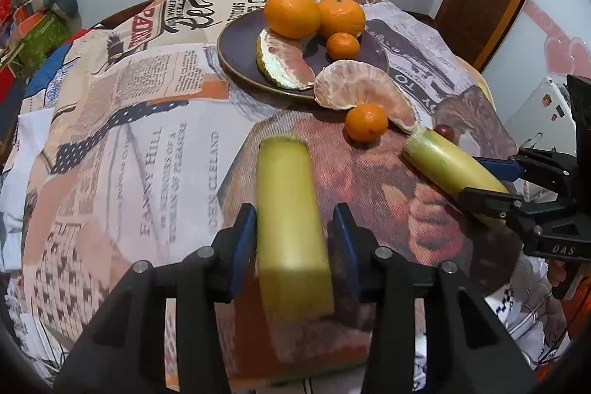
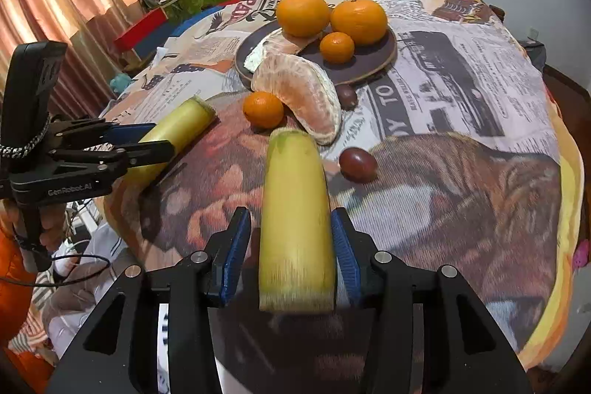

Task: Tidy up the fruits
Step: 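Grasp one yellow-green cylinder with the right tool while the left tool grasps the other, then lift both yellow-green cylinders and carry them over the grey plate with both tools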

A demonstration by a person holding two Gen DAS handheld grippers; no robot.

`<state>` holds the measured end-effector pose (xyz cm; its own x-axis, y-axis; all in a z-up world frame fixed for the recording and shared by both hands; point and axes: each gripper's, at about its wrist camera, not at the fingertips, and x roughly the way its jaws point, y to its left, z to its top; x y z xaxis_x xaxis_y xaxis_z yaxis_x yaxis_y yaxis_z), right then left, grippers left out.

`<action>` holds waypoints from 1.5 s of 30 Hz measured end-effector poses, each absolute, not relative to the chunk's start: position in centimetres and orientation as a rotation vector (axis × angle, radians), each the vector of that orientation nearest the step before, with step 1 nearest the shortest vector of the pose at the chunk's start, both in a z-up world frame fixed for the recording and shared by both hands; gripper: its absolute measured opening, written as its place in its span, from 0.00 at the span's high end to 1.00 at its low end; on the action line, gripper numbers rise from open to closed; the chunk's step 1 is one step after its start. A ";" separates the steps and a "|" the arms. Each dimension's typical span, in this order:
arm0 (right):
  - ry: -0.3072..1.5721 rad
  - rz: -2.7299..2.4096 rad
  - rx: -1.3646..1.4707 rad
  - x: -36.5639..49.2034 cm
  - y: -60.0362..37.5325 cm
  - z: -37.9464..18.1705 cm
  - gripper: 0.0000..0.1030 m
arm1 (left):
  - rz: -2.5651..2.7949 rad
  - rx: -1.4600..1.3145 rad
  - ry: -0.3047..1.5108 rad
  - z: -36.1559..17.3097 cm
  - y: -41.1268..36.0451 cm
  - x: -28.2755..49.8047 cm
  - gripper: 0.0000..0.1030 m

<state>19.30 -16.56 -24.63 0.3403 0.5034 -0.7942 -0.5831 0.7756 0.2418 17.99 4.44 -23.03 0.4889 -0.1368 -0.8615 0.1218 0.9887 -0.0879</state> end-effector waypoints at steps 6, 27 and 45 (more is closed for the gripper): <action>1.011 0.721 -0.089 20.7 -15.6 -25.1 0.60 | -0.174 -0.028 1.077 -24.1 4.5 20.2 0.58; 0.925 0.702 -0.067 20.4 -16.0 -23.0 0.66 | -0.156 -0.050 0.961 -20.7 5.1 18.2 0.65; 0.752 0.660 0.019 20.9 -18.0 -17.6 0.68 | -0.129 -0.097 0.771 -14.2 5.6 18.4 0.66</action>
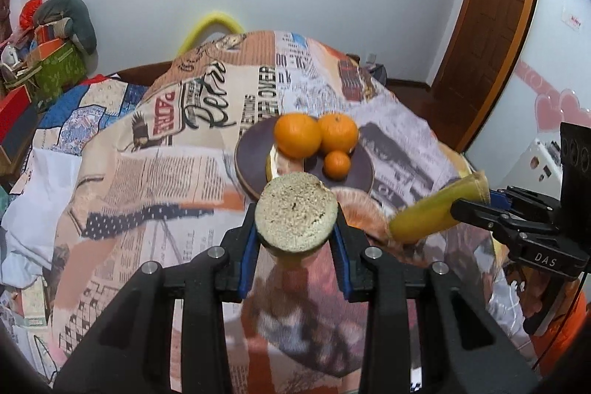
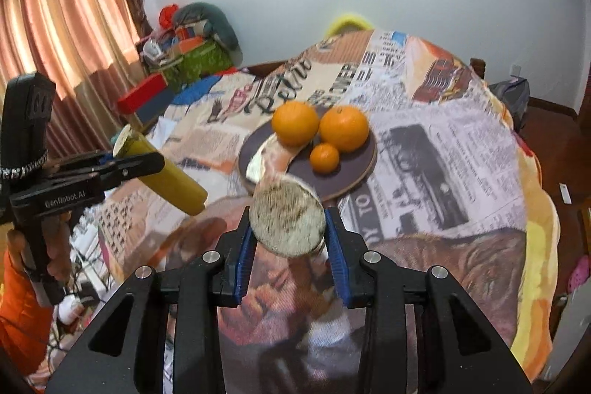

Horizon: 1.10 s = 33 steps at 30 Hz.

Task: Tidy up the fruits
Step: 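Lift both yellow-green cylinders and carry them over the grey plate with both tools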

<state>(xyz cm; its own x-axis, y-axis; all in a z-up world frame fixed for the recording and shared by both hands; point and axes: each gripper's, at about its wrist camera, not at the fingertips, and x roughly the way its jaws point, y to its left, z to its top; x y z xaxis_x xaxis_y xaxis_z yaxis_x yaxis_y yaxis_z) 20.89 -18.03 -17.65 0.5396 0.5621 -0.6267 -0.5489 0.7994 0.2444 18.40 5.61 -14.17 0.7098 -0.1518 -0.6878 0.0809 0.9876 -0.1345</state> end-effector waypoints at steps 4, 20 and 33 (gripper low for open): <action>0.721 0.645 0.038 21.8 -18.5 -16.8 0.68 | -0.122 -0.095 0.753 -13.7 5.6 19.4 0.66; 0.694 0.604 0.057 26.1 -18.6 -16.8 0.68 | -0.130 -0.076 0.745 -14.7 4.7 25.1 0.66; 0.704 0.599 0.028 29.2 -17.4 -17.6 0.68 | -0.205 -0.082 0.800 -17.2 2.6 29.8 0.66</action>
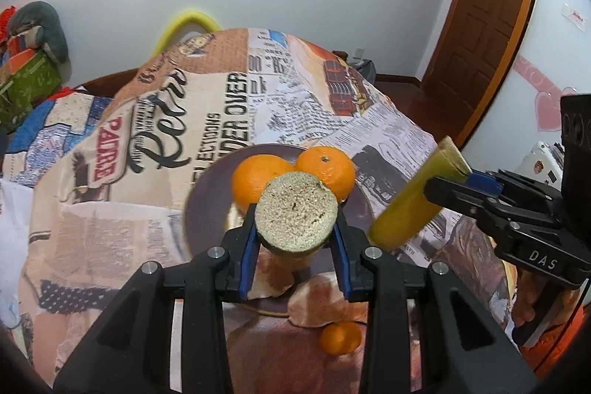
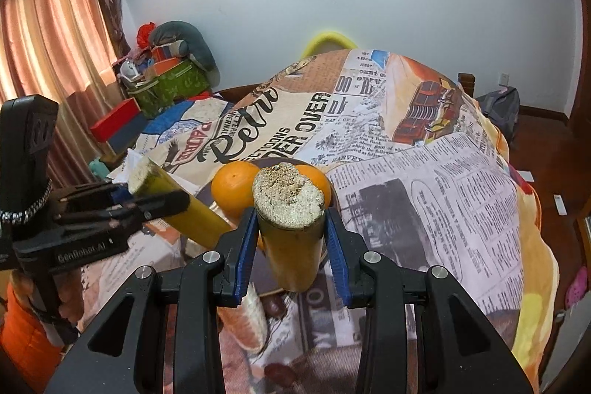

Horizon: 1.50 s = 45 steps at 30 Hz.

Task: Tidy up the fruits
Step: 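Lift both yellow-green cylinders and carry them over the grey plate with both tools, then lay the cylinder on the plate with the left tool while the right tool stands its cylinder upright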

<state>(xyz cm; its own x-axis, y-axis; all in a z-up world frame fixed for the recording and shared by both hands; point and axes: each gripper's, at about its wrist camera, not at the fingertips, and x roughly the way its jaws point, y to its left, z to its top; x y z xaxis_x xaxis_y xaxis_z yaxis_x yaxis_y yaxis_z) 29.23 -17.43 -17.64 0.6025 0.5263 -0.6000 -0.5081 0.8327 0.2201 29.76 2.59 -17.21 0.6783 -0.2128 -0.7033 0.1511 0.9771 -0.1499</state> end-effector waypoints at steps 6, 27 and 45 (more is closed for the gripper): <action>0.697 0.580 -0.035 30.1 -16.5 -18.0 0.68 | -0.235 -0.135 0.837 -18.8 2.5 31.4 0.66; 0.729 0.647 -0.127 32.6 -12.4 -19.7 0.68 | -0.118 -0.192 0.852 -20.3 6.1 33.0 0.49; 0.773 0.648 -0.120 33.8 -12.6 -20.4 0.66 | -0.087 -0.074 0.908 -22.1 4.5 33.0 0.23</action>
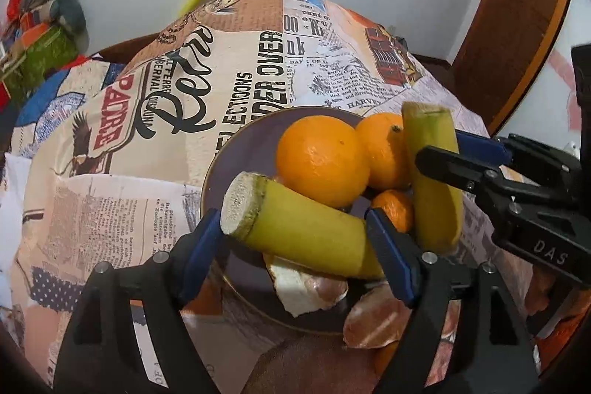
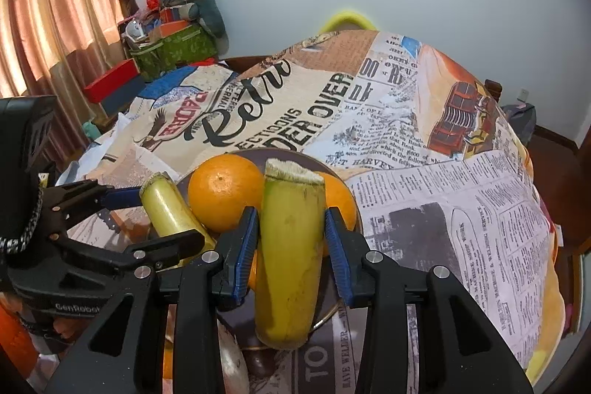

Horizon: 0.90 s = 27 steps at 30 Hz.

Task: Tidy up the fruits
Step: 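Lay the cylinder on the plate with the left tool while the right tool stands its cylinder upright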

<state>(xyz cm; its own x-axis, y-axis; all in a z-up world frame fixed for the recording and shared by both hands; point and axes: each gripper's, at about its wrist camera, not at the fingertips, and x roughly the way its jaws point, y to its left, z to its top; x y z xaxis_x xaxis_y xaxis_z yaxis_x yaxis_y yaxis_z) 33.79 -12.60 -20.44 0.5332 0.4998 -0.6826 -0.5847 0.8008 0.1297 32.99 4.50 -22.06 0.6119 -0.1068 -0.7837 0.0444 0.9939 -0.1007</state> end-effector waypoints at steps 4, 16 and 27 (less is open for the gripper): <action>0.785 0.639 -0.121 33.6 -13.0 -20.5 0.62 | -0.084 -0.086 0.907 -21.7 4.7 32.5 0.23; 0.757 0.616 -0.087 30.9 -15.5 -18.2 0.61 | -0.094 -0.076 0.822 -17.2 4.2 28.4 0.23; 0.712 0.598 -0.082 25.7 -18.0 -16.3 0.56 | -0.110 -0.062 0.808 -15.8 2.9 24.0 0.23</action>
